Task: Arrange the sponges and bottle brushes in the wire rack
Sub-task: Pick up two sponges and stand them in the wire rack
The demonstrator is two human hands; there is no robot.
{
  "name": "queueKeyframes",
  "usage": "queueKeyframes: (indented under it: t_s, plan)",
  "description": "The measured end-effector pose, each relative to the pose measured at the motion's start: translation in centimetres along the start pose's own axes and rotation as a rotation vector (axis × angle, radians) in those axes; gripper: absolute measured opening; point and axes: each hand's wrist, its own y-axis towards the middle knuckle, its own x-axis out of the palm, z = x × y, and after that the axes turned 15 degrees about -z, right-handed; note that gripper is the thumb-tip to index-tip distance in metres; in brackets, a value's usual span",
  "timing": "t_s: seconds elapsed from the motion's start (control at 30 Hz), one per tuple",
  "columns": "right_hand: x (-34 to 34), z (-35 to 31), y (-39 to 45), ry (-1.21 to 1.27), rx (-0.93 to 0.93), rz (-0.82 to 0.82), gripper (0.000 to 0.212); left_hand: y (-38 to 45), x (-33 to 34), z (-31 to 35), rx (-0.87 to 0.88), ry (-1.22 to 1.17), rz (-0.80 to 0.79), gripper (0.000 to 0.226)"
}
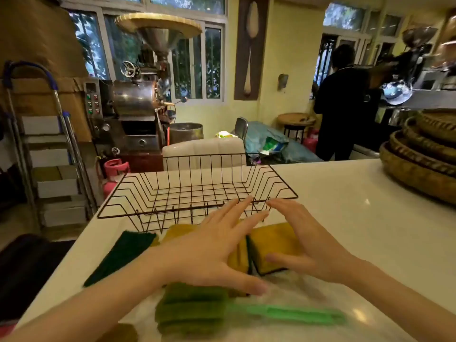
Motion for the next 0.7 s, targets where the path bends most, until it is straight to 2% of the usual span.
queueKeyframes:
  t_s: [0.1,0.3,0.5,0.7]
  plan:
    - [0.8,0.7,-0.1,-0.058,0.132,-0.039,0.091,0.6,0.4,-0.3,-0.059,0.113,-0.091,0.096]
    - [1.6,1.1,-0.2,-0.182,0.289,-0.181,0.105,1.0,0.4,-1.2,-0.116,0.182,-0.111,0.083]
    - [1.2,1.2,0.2,-0.092,0.278,-0.199,0.089,1.4,-0.7,-1.7,-0.078,0.104,-0.016,0.068]
    - [0.1,1.6,0.2,0.085,0.281,-0.056,0.079,1.9,-0.1,-2.2,-0.066,0.034,0.066,0.068]
